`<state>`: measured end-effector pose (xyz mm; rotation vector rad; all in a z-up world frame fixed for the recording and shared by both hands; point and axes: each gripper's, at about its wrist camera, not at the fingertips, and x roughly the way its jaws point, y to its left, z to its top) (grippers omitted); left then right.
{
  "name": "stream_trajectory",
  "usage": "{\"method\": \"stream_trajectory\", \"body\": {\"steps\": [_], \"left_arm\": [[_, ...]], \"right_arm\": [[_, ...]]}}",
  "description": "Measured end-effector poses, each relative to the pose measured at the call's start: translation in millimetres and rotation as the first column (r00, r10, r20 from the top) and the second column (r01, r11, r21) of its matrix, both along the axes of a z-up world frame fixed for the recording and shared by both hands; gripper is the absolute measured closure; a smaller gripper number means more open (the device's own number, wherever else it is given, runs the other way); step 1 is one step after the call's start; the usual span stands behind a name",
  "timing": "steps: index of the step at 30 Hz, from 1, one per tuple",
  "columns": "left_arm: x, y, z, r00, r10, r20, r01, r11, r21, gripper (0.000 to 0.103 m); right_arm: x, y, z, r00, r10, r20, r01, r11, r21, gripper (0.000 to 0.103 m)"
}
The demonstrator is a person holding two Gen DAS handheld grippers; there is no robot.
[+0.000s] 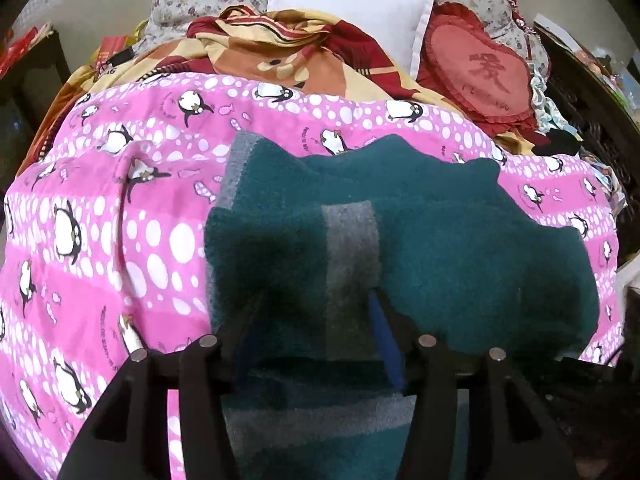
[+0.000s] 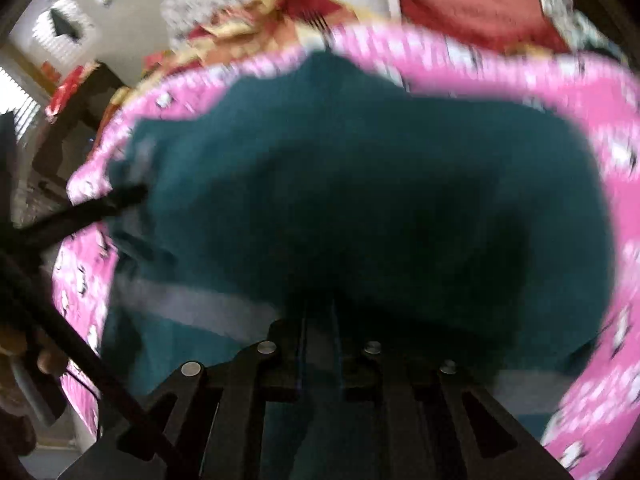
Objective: Fold small clothes
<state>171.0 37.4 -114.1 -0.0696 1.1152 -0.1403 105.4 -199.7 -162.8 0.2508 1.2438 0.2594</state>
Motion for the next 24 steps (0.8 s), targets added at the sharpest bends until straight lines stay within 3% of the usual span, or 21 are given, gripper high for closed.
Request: {"method": "stream_trajectory", "body": {"steps": [3,5,6,7,13,18,21,24], "left_arm": [[-13,14,9,0.999,0.025,-0.03,-0.027,0.996,-0.081,0.038],[-28,26,15,0.998,0.044,-0.042,-0.049,0.991,-0.125,0.027],[-39,32,17,0.997,0.054,-0.047,-0.06,0.989,-0.139,0.026],[-49,38,19,0.997,0.062,-0.053,-0.069,0.987,-0.143,0.025],[-123,66,16,0.987,0.078,-0.142,-0.098,0.985,-0.14,0.023],[-189,78,-2,0.965,0.081,-0.251,-0.12,0.982,-0.147,0.023],[-220,83,-15,0.953,0.093,-0.287,-0.127,0.987,-0.103,0.023],[-243,89,-22,0.95,0.114,-0.292,-0.158,0.979,-0.13,0.023]], "right_arm": [[-14,-11,23,0.999,0.02,0.045,-0.021,1.0,0.017,0.09],[-32,-26,37,0.999,0.016,0.039,-0.017,0.999,0.048,0.074],[-42,-33,41,0.999,0.01,0.034,-0.012,0.998,0.065,0.058],[-53,-41,44,1.0,0.008,0.027,-0.01,0.997,0.079,0.051],[-135,-88,39,0.996,0.017,-0.092,-0.014,1.0,0.028,0.051],[-193,-116,14,0.974,0.004,-0.226,0.004,0.999,0.036,0.051],[-221,-124,1,0.961,0.009,-0.277,0.017,0.996,0.093,0.051],[-238,-129,-10,0.948,-0.002,-0.32,0.049,0.989,0.139,0.051]]}}
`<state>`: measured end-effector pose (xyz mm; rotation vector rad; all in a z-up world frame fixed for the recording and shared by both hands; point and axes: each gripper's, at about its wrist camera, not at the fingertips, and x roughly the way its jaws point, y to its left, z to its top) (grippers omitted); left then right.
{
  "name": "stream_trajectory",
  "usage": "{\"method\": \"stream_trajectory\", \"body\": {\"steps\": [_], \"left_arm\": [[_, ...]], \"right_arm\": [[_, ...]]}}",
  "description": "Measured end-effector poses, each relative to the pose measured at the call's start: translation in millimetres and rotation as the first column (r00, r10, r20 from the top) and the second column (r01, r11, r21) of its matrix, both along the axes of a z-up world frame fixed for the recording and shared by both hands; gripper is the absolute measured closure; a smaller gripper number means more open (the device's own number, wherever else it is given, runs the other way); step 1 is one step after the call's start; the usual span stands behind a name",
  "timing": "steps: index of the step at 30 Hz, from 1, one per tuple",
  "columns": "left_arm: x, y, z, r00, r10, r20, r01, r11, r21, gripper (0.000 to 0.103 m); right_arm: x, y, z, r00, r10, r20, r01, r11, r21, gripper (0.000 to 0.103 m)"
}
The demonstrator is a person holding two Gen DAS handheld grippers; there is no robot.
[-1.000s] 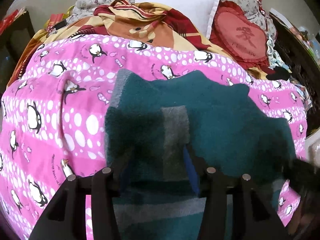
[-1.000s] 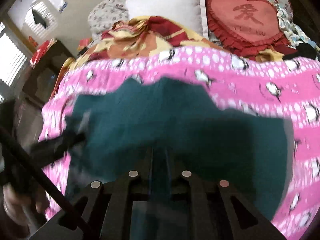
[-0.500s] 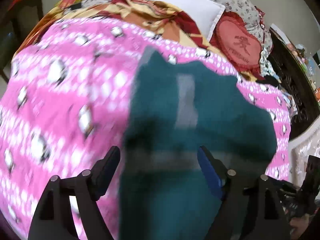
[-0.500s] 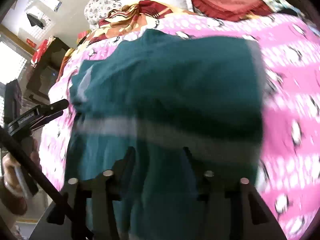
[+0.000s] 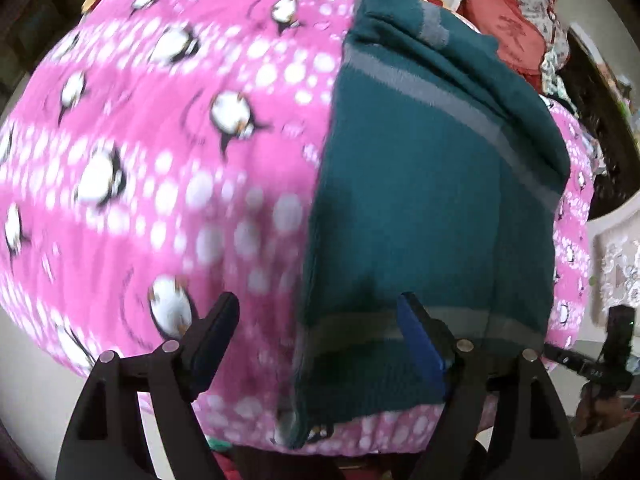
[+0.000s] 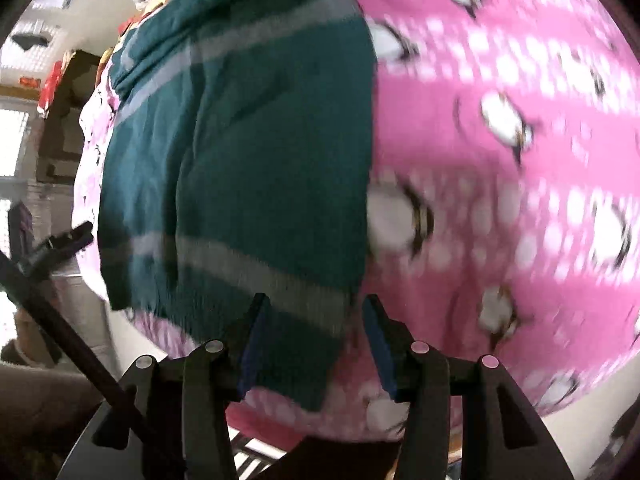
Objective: Fold small clothes
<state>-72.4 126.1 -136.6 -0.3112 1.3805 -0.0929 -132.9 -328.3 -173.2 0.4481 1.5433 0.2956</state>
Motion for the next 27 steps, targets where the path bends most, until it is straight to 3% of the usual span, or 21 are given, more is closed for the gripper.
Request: {"method": "stream_trajectory", "body": {"steps": [6,11,13,14,15,16,17,19,23,27], "left_arm": [[-20,-4,-28,0.999,-0.005,-0.049,0.004,1.0,-0.019,0.023],[-28,-17,-33,0.998,-0.063,-0.02,0.063,0.998,0.01,0.023],[-32,-27,-39,0.993,-0.103,-0.059,0.102,0.995,-0.015,0.023],[-33,-30,-42,0.988,-0.124,-0.088,0.12,0.992,-0.042,0.031],[-34,-34,-46,0.982,-0.145,-0.117,0.137,0.988,-0.074,0.044],[-35,-36,-48,0.979,-0.153,-0.133,0.144,0.987,-0.075,0.073],[-34,-39,-49,0.975,-0.166,-0.148,0.159,0.985,-0.06,0.084],[-31,-43,-47,0.969,-0.191,-0.156,0.181,0.98,-0.079,0.097],[-13,-38,-16,0.968,-0.219,-0.126,0.193,0.962,-0.191,0.097],[25,-27,38,0.98,-0.201,-0.007,0.191,0.942,-0.276,0.097]], "right_arm": [[-14,11,-20,0.999,-0.021,-0.043,0.027,0.988,0.154,0.051],[-17,14,-31,0.996,-0.066,-0.065,0.078,0.978,0.195,0.046],[-18,10,-32,0.993,-0.09,-0.074,0.105,0.97,0.219,0.05],[-19,9,-31,0.993,-0.093,-0.074,0.108,0.969,0.221,0.057],[-19,7,-30,0.992,-0.096,-0.077,0.11,0.969,0.22,0.078],[-20,6,-30,0.991,-0.105,-0.08,0.121,0.964,0.235,0.095],[-20,1,-29,0.988,-0.126,-0.09,0.146,0.951,0.271,0.095],[-13,2,-20,0.989,-0.126,-0.083,0.146,0.934,0.327,0.096],[11,1,11,0.99,-0.134,-0.034,0.136,0.904,0.405,0.096],[58,-15,52,0.973,-0.223,0.062,0.165,0.856,0.491,0.096]]}}
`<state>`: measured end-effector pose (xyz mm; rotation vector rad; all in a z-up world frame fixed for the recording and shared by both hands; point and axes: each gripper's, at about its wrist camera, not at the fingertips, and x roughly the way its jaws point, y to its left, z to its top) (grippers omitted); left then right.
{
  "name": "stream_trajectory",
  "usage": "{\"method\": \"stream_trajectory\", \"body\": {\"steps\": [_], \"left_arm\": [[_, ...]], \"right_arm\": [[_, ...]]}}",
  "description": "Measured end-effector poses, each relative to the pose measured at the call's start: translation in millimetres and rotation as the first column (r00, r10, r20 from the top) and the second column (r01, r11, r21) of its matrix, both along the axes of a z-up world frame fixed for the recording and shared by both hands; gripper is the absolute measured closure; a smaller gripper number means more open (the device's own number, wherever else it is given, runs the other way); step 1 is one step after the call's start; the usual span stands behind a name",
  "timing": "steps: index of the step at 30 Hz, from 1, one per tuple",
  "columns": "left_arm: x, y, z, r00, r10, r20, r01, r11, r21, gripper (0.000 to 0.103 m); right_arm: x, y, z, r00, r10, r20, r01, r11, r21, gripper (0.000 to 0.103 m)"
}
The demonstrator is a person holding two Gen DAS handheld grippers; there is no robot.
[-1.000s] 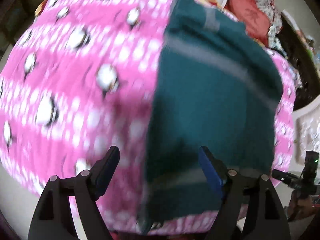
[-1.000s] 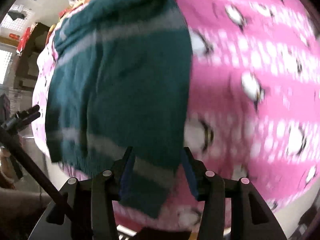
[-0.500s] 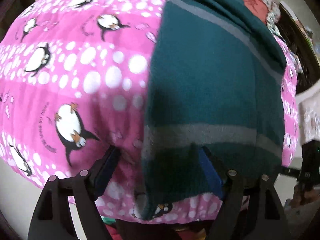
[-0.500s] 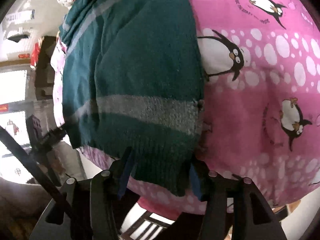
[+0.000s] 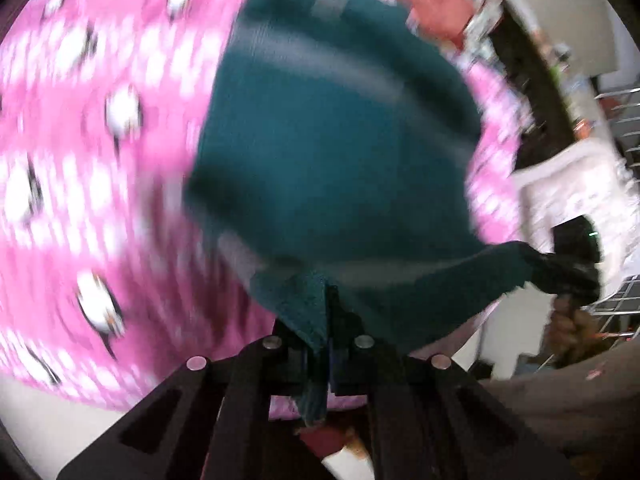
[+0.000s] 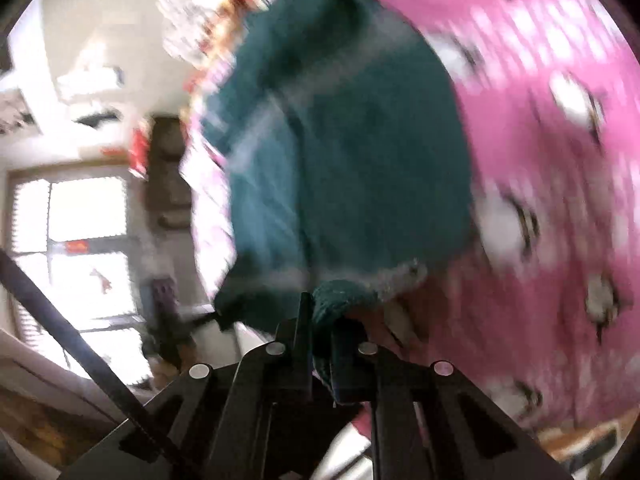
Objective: Fold small clothes
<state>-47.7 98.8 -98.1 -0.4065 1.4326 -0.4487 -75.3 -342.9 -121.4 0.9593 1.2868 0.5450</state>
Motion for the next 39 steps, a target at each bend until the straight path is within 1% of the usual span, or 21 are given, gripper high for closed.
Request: {"method": "stream_trajectory", "body": {"steps": [2,3,6,9,11,13,16,18,21,23,24,25,26,27,28,30,31,33,35,37,39], "left_arm": [[35,12,30,0.997,0.037,0.072,-0.034,0.998,-0.046,0.097],[44,18,39,0.994,0.051,0.093,-0.045,0.997,-0.065,0.097],[106,25,67,0.978,0.088,0.191,-0.067,0.992,-0.111,0.097],[166,18,77,0.968,0.095,0.232,-0.065,0.989,-0.134,0.097],[213,6,73,0.962,0.083,0.26,-0.061,0.994,-0.092,0.097],[253,1,62,0.969,0.093,0.228,-0.075,0.994,-0.085,0.097],[291,-3,35,0.976,0.128,0.174,-0.116,0.99,-0.075,0.097],[312,-9,28,0.977,0.129,0.172,-0.12,0.991,-0.059,0.097],[325,-17,20,0.98,0.094,0.177,-0.092,0.996,-0.016,0.097],[336,-22,11,0.987,0.077,0.142,-0.08,0.997,0.02,0.09],[341,-19,7,0.988,0.089,0.124,-0.093,0.995,0.03,0.088],[343,-14,8,0.986,0.11,0.128,-0.115,0.993,0.032,0.078],[344,-8,11,0.98,0.135,0.144,-0.142,0.989,0.039,0.058],[344,0,16,0.973,0.164,0.163,-0.172,0.984,0.04,0.049],[342,11,26,0.961,0.199,0.193,-0.206,0.978,0.019,0.044],[335,22,41,0.952,0.206,0.225,-0.211,0.978,-0.002,0.044],[331,23,48,0.95,0.195,0.243,-0.203,0.979,0.01,0.044],[321,20,57,0.945,0.175,0.276,-0.193,0.98,0.039,0.042],[310,8,58,0.949,0.133,0.286,-0.158,0.985,0.068,0.042],[300,-7,54,0.951,0.093,0.295,-0.127,0.987,0.099,0.042],[290,-29,43,0.951,0.027,0.309,-0.082,0.983,0.164,0.042]], "right_arm": [[29,-8,19,0.996,-0.05,0.068,0.048,0.998,0.029,0.096],[48,-14,30,0.99,-0.086,0.112,0.081,0.996,0.045,0.096],[96,-24,51,0.966,-0.166,0.199,0.155,0.985,0.069,0.096],[149,-19,66,0.944,-0.179,0.277,0.182,0.983,0.016,0.096],[180,-17,66,0.938,-0.187,0.291,0.2,0.98,-0.017,0.096],[206,-18,57,0.934,-0.222,0.279,0.24,0.97,-0.03,0.096],[232,-27,40,0.932,-0.265,0.245,0.284,0.958,-0.045,0.096],[244,-37,27,0.926,-0.312,0.213,0.327,0.944,-0.042,0.096],[259,-44,9,0.917,-0.356,0.181,0.374,0.924,-0.076,0.096],[264,-44,-4,0.923,-0.355,0.146,0.374,0.918,-0.13,0.095],[268,-44,-9,0.928,-0.352,0.127,0.369,0.914,-0.167,0.092],[268,-45,-8,0.927,-0.356,0.121,0.374,0.906,-0.197,0.078],[265,-48,-3,0.918,-0.371,0.137,0.393,0.897,-0.202,0.069],[258,-53,7,0.904,-0.393,0.169,0.421,0.887,-0.19,0.061],[252,-55,15,0.895,-0.402,0.192,0.436,0.881,-0.186,0.06],[241,-53,37,0.898,-0.367,0.244,0.414,0.892,-0.182,0.06],[238,-47,45,0.905,-0.332,0.267,0.387,0.902,-0.189,0.06],[235,-25,57,0.927,-0.229,0.298,0.306,0.921,-0.243,0.06],[237,3,55,0.946,-0.132,0.296,0.224,0.926,-0.304,0.06],[242,26,48,0.953,-0.058,0.298,0.164,0.925,-0.344,0.06],[252,52,36,0.957,0.005,0.288,0.113,0.914,-0.39,0.06]]}}
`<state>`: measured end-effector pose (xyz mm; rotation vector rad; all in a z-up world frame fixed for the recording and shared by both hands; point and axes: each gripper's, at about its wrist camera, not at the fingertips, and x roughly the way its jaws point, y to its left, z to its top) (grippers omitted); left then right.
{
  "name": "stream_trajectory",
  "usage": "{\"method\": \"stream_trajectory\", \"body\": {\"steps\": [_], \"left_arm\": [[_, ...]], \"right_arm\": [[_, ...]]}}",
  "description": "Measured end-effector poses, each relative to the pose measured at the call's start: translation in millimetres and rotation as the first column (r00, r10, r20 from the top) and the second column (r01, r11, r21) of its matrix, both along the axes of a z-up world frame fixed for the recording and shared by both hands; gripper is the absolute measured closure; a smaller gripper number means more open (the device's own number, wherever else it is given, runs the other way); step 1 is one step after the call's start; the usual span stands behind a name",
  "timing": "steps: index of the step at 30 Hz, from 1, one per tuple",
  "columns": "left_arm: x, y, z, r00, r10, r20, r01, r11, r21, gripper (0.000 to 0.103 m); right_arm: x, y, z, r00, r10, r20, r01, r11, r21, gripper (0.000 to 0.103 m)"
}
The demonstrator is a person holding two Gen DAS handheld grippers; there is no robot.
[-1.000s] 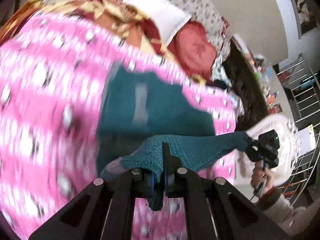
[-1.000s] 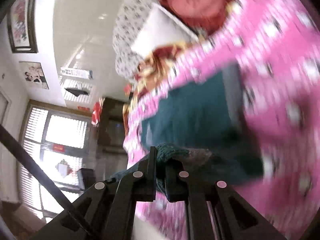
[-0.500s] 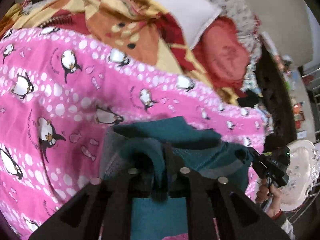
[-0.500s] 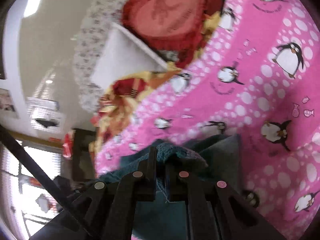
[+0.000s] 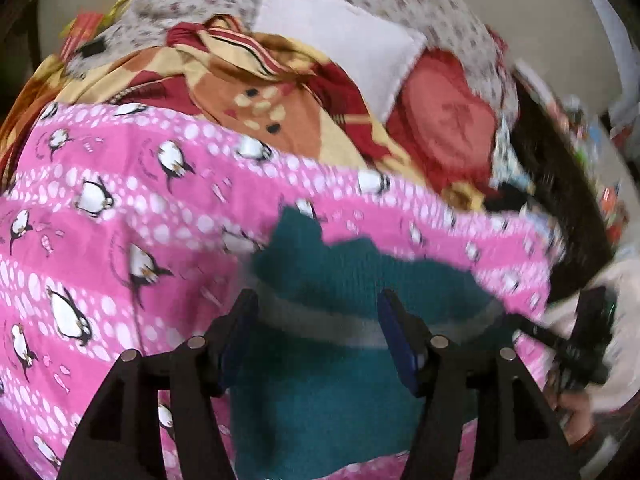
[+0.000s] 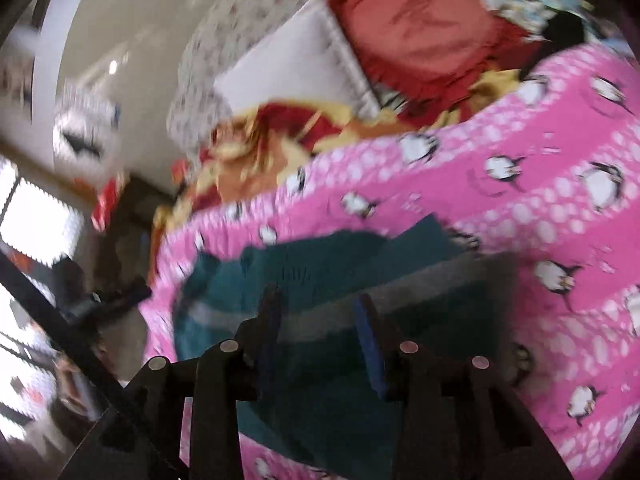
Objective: Fold small clothes
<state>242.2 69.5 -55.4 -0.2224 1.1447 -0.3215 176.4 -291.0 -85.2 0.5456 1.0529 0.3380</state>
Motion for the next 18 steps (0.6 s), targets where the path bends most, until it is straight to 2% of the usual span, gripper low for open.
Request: {"method": "stream_trajectory", "body": {"steps": [3,5,8,11,14,18], "left_arm": [[-5,-19,-23,1.0,-0.026,-0.012,0.027,0.998,0.064,0.042],[-3,-23,-45,0.999,-0.001,-0.047,0.006,0.994,0.109,0.042],[-2,-27,-51,1.0,-0.01,-0.007,0.011,0.987,0.157,0.042],[-7,-25,-42,1.0,-0.008,-0.002,0.008,0.987,0.159,0.042],[-24,-17,-29,1.0,-0.01,0.01,0.008,0.988,0.154,0.042],[-58,0,-18,0.999,0.028,0.027,-0.031,0.993,0.116,0.032]], "right_arm": [[11,25,-19,0.999,0.033,-0.009,-0.033,0.999,-0.011,0.06],[23,44,-37,0.997,0.054,-0.047,-0.058,0.994,-0.093,0.06],[40,55,-53,0.996,0.053,-0.066,-0.066,0.977,-0.201,0.063],[49,55,-48,0.995,0.06,-0.076,-0.077,0.967,-0.244,0.064],[37,52,-27,0.996,0.073,-0.048,-0.083,0.964,-0.254,0.063],[2,56,-3,0.993,0.122,-0.006,-0.121,0.976,-0.181,0.063]]}}
